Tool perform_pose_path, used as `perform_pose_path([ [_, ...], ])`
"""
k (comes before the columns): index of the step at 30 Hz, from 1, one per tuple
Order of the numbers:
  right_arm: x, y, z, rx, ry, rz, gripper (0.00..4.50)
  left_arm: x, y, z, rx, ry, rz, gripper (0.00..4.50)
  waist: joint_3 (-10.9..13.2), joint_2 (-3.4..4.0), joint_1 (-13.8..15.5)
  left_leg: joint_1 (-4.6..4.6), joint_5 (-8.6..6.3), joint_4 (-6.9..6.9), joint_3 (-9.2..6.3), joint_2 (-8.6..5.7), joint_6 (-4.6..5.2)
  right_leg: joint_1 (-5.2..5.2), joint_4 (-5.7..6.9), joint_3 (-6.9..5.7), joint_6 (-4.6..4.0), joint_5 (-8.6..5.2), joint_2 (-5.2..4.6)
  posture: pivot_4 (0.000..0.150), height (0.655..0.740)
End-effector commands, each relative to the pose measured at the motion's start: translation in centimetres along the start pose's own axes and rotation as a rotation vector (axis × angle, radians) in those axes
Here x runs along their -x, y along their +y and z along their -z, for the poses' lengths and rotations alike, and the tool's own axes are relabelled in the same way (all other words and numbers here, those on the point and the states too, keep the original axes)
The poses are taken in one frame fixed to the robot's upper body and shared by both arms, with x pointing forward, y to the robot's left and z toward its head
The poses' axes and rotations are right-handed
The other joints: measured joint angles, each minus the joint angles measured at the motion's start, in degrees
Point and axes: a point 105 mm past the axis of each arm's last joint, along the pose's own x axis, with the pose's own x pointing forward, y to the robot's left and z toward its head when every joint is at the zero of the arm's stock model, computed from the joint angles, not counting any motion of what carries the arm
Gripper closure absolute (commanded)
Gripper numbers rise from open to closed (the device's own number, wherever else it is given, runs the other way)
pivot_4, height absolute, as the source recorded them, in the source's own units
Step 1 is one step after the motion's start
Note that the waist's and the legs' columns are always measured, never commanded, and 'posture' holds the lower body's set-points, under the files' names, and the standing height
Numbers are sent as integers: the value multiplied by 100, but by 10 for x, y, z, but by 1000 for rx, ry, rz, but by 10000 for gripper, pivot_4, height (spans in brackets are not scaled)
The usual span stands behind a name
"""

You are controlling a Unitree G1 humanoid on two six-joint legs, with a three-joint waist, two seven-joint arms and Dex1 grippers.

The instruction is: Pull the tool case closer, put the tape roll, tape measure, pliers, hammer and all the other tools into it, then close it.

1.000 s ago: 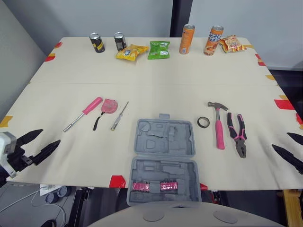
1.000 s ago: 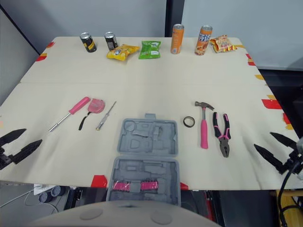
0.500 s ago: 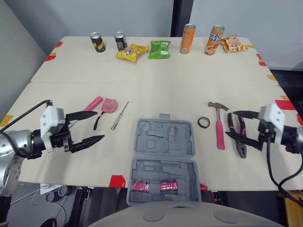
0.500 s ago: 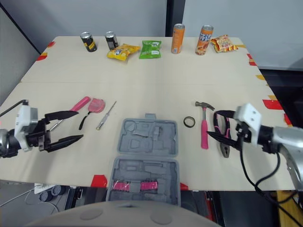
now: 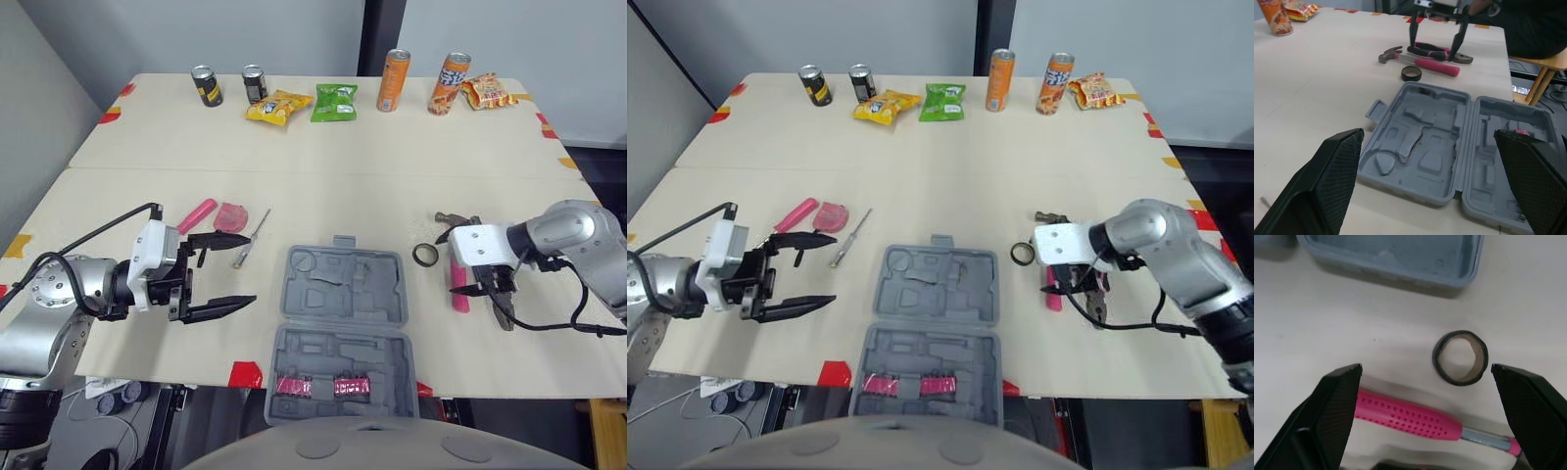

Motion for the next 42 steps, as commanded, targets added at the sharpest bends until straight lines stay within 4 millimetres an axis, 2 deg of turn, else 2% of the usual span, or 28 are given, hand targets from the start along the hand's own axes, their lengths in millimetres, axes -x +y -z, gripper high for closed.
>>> perform_pose_path([
  [1,-4,-4,-9,85,48,-10,269,-5,-3,-8,-47,-22,14,0,0,0,5,1,0,0,3,0,-1,-1,1,3,0,0,0,1500,7400],
  [8,-14,-13,-12,134,124,-13,269,-9,-3,-9,-40,-50,6,0,0,0,7,7,-1,2,22,6,-3,-4,9,20,1,1,4,1500,7400],
  [11,-20,-6,-9,126,161,-51,269,-10,-5,-10,-38,-56,9,0,-1,0,13,8,-1,4,27,10,-4,-6,10,22,1,1,7,1500,7400],
  [16,-26,-9,-11,134,164,-53,269,-11,-7,-12,-34,-64,16,0,-1,0,4,8,-1,5,35,11,-5,-10,16,29,1,1,7,1500,7400],
  [19,-28,-13,-8,140,185,-50,7861,-10,-9,-12,-31,-65,25,0,-1,0,-16,11,-1,6,41,13,-5,-13,23,33,1,1,7,1500,7400],
  [27,-27,-19,-5,133,199,-45,35876,-10,-12,-12,-25,-71,26,0,-2,0,-22,12,-1,10,49,13,-5,-17,33,41,1,1,8,1500,7400],
  [30,-27,-19,-3,128,207,-49,44808,-10,-13,-11,-24,-73,23,0,-2,0,-20,13,-1,11,52,13,-5,-17,34,44,1,1,7,1500,7400],
  [37,-30,-21,0,119,214,-56,44808,-10,-14,-10,-23,-78,15,0,-2,0,-28,14,-1,12,54,14,-5,-18,37,45,1,1,8,1500,7400],
  [42,-22,-27,-2,124,219,-54,44808,-10,-15,-9,-22,-81,10,0,-3,0,-35,14,-1,14,58,15,-5,-21,43,48,1,1,8,1500,7400],
])
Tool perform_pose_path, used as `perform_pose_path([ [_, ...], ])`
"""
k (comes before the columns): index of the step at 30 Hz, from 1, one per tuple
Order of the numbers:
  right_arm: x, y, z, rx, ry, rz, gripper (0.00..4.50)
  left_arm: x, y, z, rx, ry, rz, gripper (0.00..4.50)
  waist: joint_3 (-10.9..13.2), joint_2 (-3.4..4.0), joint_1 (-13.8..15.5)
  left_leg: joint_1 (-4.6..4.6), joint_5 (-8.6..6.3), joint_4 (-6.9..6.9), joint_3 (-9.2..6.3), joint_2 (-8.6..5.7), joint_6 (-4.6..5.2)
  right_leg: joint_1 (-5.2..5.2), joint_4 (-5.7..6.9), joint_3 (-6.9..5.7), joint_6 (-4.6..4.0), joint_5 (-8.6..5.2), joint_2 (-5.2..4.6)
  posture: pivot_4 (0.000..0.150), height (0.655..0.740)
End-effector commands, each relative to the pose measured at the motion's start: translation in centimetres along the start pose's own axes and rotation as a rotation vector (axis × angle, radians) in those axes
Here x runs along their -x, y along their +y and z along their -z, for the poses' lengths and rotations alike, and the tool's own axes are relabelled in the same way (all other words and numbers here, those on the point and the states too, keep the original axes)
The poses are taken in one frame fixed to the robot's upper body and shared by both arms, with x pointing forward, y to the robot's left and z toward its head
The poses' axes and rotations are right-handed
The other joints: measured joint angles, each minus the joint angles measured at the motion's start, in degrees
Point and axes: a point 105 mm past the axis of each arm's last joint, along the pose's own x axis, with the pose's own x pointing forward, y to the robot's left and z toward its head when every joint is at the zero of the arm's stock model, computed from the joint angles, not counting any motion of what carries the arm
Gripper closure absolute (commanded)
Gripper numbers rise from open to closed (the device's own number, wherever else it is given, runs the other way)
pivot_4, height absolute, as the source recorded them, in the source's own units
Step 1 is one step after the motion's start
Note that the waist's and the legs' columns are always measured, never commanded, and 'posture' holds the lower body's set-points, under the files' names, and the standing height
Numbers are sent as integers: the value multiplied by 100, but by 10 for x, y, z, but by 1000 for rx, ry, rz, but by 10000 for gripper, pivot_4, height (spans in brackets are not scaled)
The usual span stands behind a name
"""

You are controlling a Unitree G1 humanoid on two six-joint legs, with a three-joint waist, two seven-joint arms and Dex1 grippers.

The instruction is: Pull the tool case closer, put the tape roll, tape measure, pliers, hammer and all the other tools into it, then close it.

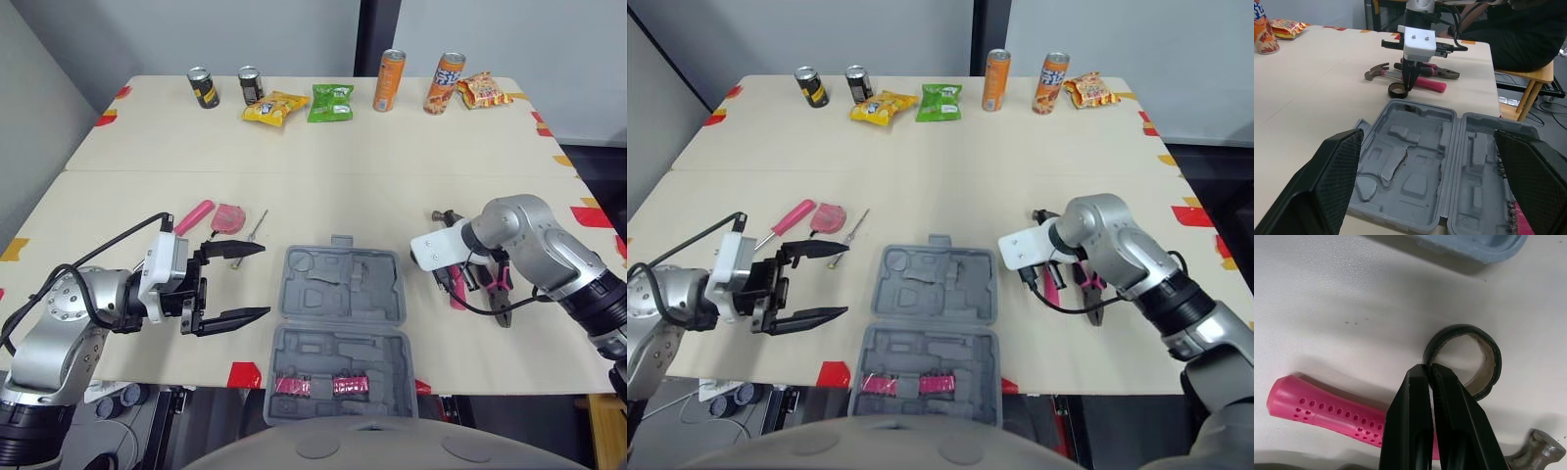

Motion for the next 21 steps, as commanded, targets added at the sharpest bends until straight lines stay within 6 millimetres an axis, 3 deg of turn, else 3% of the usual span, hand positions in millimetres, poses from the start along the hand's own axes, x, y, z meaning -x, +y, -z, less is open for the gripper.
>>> perform_pose_path([
  [1,12,-8,1,22,21,16,44808,-1,-3,-7,-35,-27,4,0,0,0,4,0,0,0,0,0,0,0,0,0,0,0,0,1500,7400],
  [10,28,-28,-18,65,0,31,44808,6,4,-7,-14,-63,-105,0,0,-1,-13,-4,0,3,20,2,0,-19,15,19,0,0,4,1500,7400],
  [15,44,-47,-57,144,-33,19,44808,15,-2,6,45,-75,-218,0,-1,-2,-49,-4,0,5,36,10,0,-26,22,29,0,0,9,1500,7400],
  [21,35,-58,-107,290,-98,-11,44808,26,-4,13,75,-73,-316,0,-9,-15,-45,-6,1,11,51,22,-1,-51,45,27,-2,0,14,1500,7400],
])
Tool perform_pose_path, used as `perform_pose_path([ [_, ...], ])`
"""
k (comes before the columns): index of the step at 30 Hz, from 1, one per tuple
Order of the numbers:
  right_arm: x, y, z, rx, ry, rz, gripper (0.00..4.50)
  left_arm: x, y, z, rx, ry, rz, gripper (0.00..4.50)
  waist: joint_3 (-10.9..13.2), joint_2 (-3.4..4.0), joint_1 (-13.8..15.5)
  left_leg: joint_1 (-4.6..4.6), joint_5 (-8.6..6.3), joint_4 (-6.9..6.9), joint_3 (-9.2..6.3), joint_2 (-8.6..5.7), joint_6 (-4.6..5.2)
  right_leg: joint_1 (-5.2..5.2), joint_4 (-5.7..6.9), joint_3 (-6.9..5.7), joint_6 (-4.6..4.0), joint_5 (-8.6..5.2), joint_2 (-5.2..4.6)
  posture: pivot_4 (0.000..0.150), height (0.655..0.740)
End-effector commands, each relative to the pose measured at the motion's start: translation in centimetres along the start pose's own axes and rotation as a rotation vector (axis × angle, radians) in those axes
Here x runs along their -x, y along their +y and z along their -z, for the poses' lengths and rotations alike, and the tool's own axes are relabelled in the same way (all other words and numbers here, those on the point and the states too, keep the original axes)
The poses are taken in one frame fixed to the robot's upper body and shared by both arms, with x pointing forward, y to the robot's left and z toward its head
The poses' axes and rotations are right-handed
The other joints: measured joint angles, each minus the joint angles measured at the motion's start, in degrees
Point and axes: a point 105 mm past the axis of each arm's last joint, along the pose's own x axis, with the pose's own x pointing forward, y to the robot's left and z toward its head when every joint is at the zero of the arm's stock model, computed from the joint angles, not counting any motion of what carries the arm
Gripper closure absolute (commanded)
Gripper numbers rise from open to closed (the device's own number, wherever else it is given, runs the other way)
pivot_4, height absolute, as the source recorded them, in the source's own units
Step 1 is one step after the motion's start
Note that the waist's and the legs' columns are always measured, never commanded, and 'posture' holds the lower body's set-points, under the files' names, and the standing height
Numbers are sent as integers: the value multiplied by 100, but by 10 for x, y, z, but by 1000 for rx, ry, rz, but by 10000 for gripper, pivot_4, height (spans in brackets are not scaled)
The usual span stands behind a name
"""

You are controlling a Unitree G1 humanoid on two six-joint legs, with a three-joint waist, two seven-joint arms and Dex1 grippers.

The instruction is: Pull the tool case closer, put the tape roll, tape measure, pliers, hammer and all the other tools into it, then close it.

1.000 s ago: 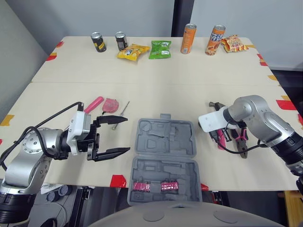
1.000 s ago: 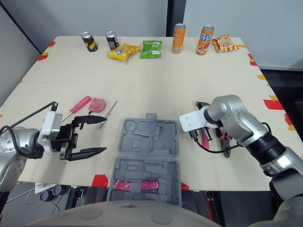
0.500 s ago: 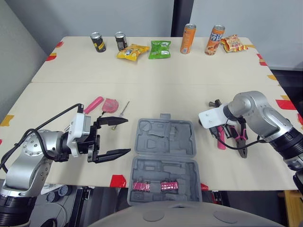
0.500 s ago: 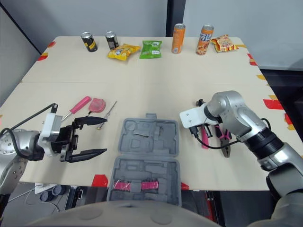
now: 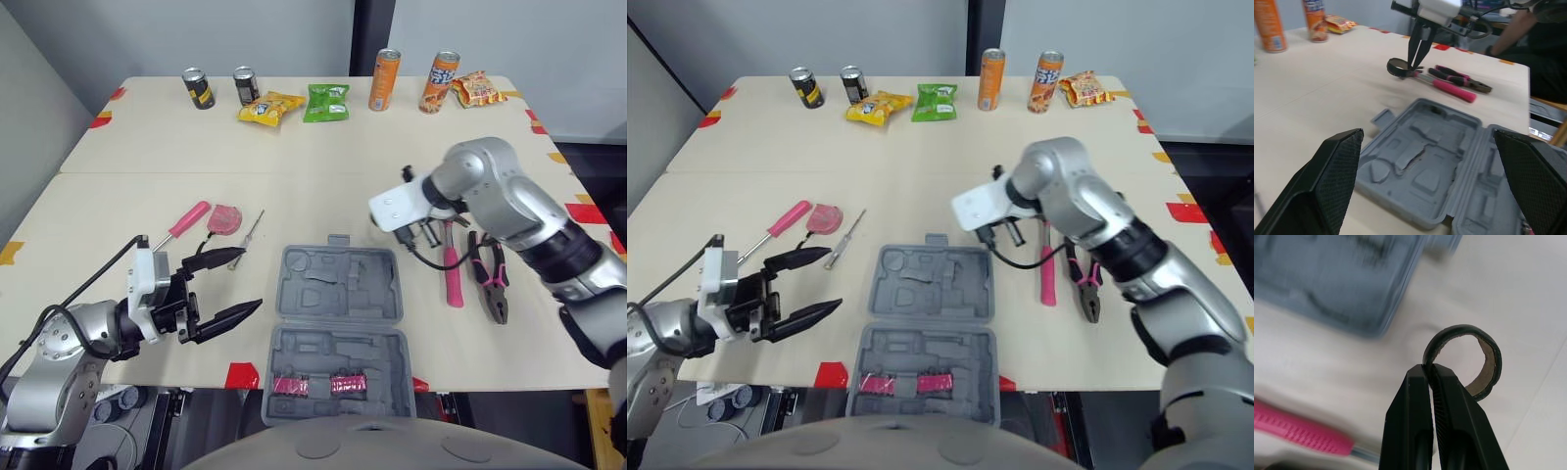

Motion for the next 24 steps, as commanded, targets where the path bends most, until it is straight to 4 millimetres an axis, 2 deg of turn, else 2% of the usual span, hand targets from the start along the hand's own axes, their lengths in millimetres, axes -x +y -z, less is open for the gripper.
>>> perform_pose_path([
  [1,-5,-4,-23,84,-23,-66,44808,7,0,-6,-39,-10,-45,0,0,-1,2,0,0,1,4,0,0,-2,2,1,0,0,0,1500,7400],
  [5,-18,-13,-55,165,-88,-66,44808,17,-2,-3,-33,13,-84,0,0,-2,-7,0,1,2,12,0,-1,-20,12,4,0,0,0,1500,7400],
  [13,-45,-5,-99,285,-164,-112,44808,23,-3,-2,-40,43,-77,0,-13,-24,-15,7,3,1,17,2,-6,-30,21,5,-1,-1,0,1500,7400],
  [24,-70,-16,-106,294,-154,-87,44808,29,2,0,-46,76,-61,0,-23,-40,-53,9,6,1,26,2,-15,-41,40,13,-5,-3,3,1500,7400],
])
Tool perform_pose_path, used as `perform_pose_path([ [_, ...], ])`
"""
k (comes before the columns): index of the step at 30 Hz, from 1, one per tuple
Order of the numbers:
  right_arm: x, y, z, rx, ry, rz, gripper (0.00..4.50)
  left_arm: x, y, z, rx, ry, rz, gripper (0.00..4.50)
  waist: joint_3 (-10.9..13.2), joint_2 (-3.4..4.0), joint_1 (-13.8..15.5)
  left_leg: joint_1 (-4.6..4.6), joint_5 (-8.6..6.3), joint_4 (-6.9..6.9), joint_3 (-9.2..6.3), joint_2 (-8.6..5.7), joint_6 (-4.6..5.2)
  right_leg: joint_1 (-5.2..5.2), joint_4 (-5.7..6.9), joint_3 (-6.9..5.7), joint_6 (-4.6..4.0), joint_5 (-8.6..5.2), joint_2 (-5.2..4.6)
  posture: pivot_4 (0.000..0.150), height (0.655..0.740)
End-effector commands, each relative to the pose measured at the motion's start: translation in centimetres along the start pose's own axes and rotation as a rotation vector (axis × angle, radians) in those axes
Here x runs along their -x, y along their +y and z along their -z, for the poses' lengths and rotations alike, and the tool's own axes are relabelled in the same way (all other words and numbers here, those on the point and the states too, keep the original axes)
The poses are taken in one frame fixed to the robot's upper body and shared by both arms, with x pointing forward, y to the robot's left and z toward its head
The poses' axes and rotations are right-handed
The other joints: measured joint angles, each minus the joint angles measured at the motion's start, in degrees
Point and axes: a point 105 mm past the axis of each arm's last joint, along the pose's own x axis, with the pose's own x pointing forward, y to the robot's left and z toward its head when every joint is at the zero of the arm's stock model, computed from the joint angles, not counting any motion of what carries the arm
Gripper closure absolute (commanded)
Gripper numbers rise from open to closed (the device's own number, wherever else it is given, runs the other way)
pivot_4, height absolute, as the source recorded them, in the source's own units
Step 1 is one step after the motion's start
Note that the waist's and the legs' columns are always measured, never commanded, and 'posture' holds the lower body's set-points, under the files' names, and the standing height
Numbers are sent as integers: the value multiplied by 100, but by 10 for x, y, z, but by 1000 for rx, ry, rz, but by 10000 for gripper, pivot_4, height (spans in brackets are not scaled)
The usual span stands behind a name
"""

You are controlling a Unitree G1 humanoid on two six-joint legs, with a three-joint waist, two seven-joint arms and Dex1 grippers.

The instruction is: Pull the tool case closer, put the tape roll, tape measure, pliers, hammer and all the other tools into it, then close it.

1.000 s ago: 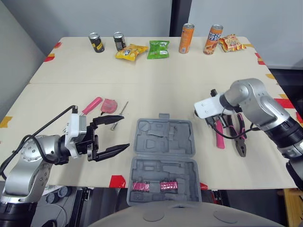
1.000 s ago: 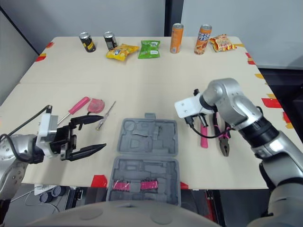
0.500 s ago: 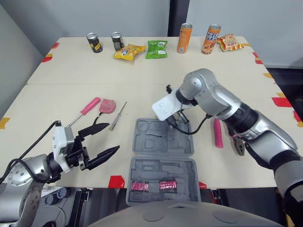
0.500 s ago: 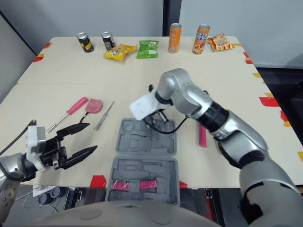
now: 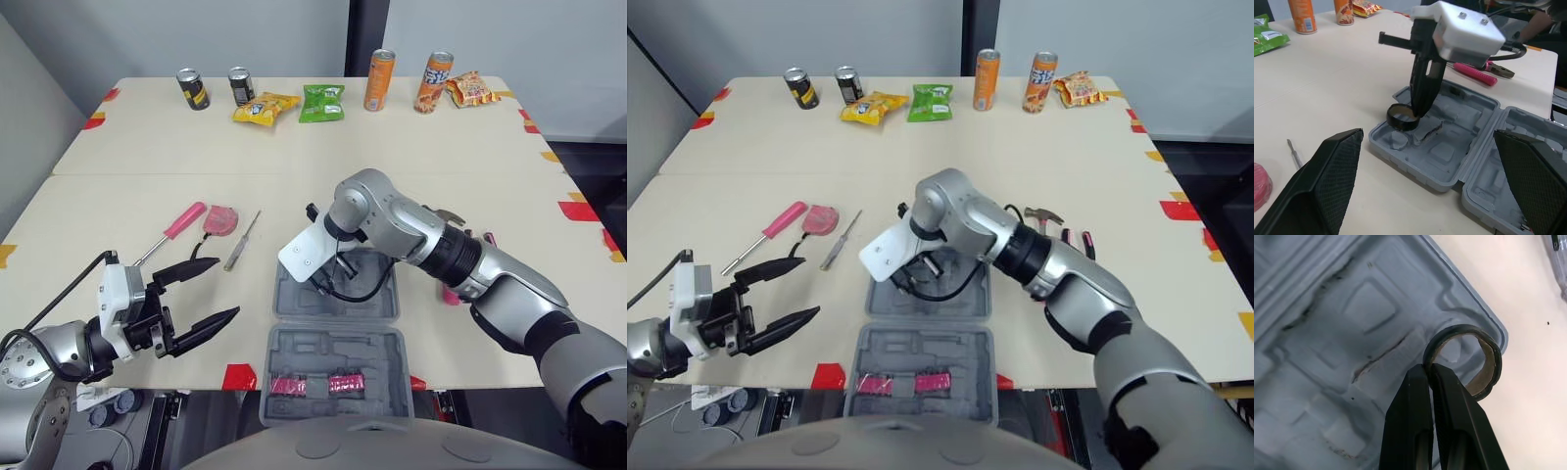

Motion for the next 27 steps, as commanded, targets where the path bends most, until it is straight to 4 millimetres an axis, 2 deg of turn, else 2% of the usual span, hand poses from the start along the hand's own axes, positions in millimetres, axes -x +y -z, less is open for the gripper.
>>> perform_pose_path([
  [1,2,-8,-1,39,18,27,44808,4,4,-4,-30,2,-7,0,-1,-1,4,0,0,0,0,0,0,-1,1,1,0,0,0,1500,7400],
  [12,8,-7,10,50,2,34,44808,8,4,1,-19,7,-26,0,-11,-18,17,-2,-1,1,5,0,-3,-6,6,3,0,0,0,1500,7400],
  [21,10,-10,3,76,-40,61,44808,11,4,1,-16,2,-44,0,-14,-23,21,-1,-2,1,5,1,-4,-8,10,2,0,0,1,1500,7400],
  [27,3,-13,-1,97,-65,77,44808,9,6,1,-20,3,-39,0,-15,-25,22,-1,-2,1,5,1,-4,-8,10,3,0,0,1,1500,7400],
])
